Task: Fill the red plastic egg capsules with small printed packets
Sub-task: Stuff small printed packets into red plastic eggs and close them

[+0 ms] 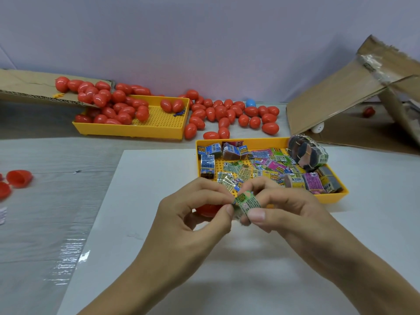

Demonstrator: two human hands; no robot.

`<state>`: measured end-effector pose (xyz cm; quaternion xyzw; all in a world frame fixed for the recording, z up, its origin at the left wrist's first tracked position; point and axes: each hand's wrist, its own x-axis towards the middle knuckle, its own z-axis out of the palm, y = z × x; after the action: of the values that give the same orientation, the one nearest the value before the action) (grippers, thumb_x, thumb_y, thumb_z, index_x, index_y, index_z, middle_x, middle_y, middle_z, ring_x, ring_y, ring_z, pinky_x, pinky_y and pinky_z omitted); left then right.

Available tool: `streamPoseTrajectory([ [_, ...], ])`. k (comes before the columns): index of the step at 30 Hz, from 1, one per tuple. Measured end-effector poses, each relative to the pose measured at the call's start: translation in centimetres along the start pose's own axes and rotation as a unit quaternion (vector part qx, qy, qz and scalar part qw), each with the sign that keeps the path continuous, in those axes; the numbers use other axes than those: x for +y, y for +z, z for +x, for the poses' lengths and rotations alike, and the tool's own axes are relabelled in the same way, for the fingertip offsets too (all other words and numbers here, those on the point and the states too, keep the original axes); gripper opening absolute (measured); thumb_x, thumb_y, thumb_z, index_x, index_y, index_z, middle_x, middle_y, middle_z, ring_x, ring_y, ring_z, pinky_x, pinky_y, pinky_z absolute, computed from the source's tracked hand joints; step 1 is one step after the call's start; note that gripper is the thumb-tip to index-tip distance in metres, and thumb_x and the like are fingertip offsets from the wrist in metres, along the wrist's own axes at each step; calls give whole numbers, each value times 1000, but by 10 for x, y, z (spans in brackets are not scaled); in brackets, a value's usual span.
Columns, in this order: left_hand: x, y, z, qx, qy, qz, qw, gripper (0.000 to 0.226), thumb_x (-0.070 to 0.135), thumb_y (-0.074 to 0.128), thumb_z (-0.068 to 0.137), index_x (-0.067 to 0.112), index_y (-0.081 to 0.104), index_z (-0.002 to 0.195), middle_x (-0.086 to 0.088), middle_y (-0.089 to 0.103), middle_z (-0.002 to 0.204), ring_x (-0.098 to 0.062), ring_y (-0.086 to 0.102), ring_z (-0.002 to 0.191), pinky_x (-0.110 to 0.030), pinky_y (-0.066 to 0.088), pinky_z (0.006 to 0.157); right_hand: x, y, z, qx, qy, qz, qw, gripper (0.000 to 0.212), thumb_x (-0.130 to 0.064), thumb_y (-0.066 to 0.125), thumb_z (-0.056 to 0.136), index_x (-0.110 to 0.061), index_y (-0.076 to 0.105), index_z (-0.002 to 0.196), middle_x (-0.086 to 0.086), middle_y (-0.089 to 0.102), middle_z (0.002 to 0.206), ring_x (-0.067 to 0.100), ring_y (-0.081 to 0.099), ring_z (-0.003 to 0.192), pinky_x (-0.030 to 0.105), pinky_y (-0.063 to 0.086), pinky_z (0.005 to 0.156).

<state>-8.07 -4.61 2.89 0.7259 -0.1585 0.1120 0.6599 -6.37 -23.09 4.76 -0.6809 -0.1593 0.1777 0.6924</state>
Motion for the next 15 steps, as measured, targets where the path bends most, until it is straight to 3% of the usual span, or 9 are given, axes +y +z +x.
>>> streamPoseTrajectory([
  [3, 1, 0, -1, 9, 80, 104, 991, 15, 18, 64, 81, 8, 75, 81, 2, 66, 90, -16, 66, 78, -24, 54, 66, 0, 1, 1, 23, -18, -17, 999, 41, -43, 67, 72, -5, 63, 57, -12, 60, 88, 8, 56, 90, 23, 44, 72],
  [5, 2, -1, -3, 11, 164, 223, 961, 11, 13, 64, 83, 6, 73, 79, -1, 64, 92, -11, 63, 78, -20, 50, 68, 0, 2, 2, 44, -20, -20, 999, 51, -46, 66, 72, 0, 53, 53, -10, 61, 90, 4, 56, 83, 19, 43, 69],
  [7, 2, 0, -5, 13, 212, 288, 934, 11, 11, 65, 84, 5, 72, 78, -4, 63, 93, -12, 61, 81, -23, 49, 69, 1, 3, 2, 48, -12, -29, 998, 48, -46, 67, 71, -5, 54, 51, -11, 61, 89, 4, 56, 82, 21, 43, 68],
  [11, 3, 0, -5, 20, 208, 278, 938, 10, 9, 66, 85, 5, 74, 82, -4, 63, 92, -13, 61, 81, -24, 49, 68, 1, 1, 2, 43, 2, -11, 999, 21, -41, 73, 64, -22, 71, 56, -15, 62, 89, 6, 56, 77, 31, 39, 70],
  [15, 4, -1, -3, 24, 127, 184, 974, 14, 5, 69, 81, 7, 75, 93, -5, 63, 96, -17, 65, 86, -19, 52, 70, 3, 2, 2, 59, -23, 8, 998, 15, -33, 78, 59, -19, 75, 63, -12, 63, 91, 2, 59, 78, 19, 47, 65],
])
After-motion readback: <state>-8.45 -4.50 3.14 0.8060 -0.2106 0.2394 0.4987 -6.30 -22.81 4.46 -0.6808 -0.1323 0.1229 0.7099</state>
